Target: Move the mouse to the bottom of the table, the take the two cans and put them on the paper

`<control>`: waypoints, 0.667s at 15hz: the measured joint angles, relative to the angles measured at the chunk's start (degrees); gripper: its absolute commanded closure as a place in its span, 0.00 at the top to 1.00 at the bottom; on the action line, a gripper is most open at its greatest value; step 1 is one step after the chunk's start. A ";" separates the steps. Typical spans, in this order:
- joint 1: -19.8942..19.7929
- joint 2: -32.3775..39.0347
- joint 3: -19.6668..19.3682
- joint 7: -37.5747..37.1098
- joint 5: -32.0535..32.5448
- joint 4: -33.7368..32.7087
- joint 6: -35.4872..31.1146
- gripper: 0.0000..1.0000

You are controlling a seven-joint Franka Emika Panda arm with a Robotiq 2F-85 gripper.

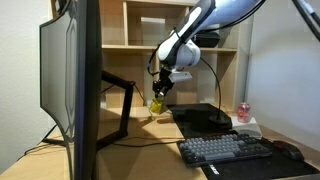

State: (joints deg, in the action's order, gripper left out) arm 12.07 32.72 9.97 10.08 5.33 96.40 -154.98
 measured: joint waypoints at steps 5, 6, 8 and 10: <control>-0.78 -15.33 1.43 -1.79 -1.23 14.12 2.54 0.34; -0.69 -18.76 1.23 -3.68 -1.11 16.73 5.93 0.34; -0.54 -25.71 0.66 -8.83 -0.14 21.59 13.09 0.34; -0.62 -32.96 0.30 -13.69 -0.07 26.25 20.53 0.34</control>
State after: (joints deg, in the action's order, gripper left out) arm 11.45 -0.24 10.27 -3.61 5.25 122.65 -134.45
